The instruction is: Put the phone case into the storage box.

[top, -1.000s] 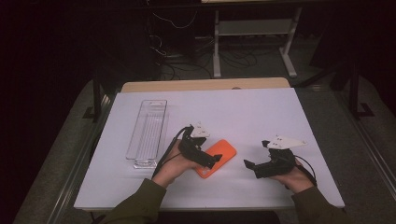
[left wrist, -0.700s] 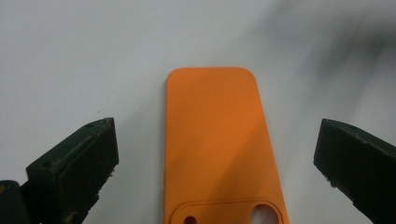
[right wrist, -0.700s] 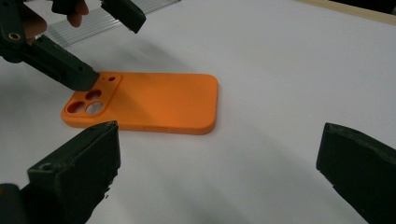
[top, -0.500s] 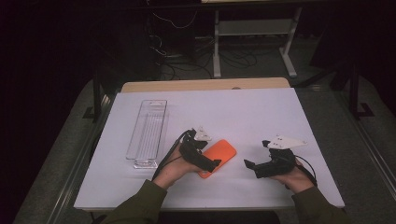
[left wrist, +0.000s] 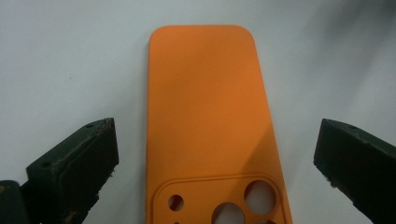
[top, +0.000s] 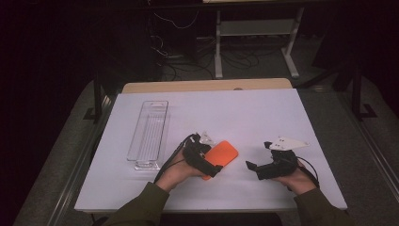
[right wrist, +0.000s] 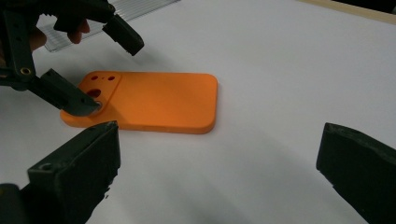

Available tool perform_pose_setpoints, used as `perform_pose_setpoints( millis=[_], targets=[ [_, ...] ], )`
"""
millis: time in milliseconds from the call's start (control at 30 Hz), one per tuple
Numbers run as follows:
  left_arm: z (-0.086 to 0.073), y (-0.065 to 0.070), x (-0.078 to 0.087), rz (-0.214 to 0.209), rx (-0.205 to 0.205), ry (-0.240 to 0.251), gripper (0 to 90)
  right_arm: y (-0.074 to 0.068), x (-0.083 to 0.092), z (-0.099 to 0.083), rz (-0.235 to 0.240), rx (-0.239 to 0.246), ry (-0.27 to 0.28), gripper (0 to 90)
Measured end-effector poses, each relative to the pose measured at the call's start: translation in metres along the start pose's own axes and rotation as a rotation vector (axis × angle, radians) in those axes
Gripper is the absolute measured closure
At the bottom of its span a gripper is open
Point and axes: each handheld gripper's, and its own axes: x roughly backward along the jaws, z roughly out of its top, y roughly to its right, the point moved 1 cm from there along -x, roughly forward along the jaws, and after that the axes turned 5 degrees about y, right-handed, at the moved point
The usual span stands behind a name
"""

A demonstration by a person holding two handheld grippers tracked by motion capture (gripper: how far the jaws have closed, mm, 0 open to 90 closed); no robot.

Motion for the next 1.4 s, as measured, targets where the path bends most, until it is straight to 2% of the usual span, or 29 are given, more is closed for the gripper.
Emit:
perform_pose_setpoints(
  millis=[100,367,600,867,900,1233,1333,1400],
  targets=[
    [-0.002,0.002,-0.004,0.009,0.024,0.008,0.0,0.000,0.000,0.000,0.001,-0.001,-0.001,0.0],
    [-0.005,0.002,-0.009,0.015,0.000,-0.028,0.0,0.000,0.000,0.000,0.001,0.002,-0.001,0.0],
    [-0.008,0.002,-0.011,0.026,-0.006,-0.044,0.0,0.001,0.000,0.000,-0.001,-0.004,0.000,0.0],
    [-0.012,0.006,-0.016,0.019,-0.006,-0.056,0.0,0.000,-0.001,0.000,0.001,0.007,0.001,0.0],
    [-0.012,0.006,-0.016,0.024,-0.028,-0.067,0.0,0.000,0.000,0.000,0.001,0.004,0.002,0.0],
    [-0.012,0.007,-0.016,0.024,-0.028,-0.068,0.2,0.000,0.000,0.000,0.005,0.002,0.000,0.0],
    [-0.012,0.007,-0.014,0.020,-0.038,-0.065,3.5,0.000,0.000,-0.001,0.003,-0.003,-0.005,0.0],
    [-0.012,0.007,-0.014,0.020,-0.024,-0.058,4.2,0.000,0.000,-0.001,0.003,0.001,-0.001,0.0]
  ],
)
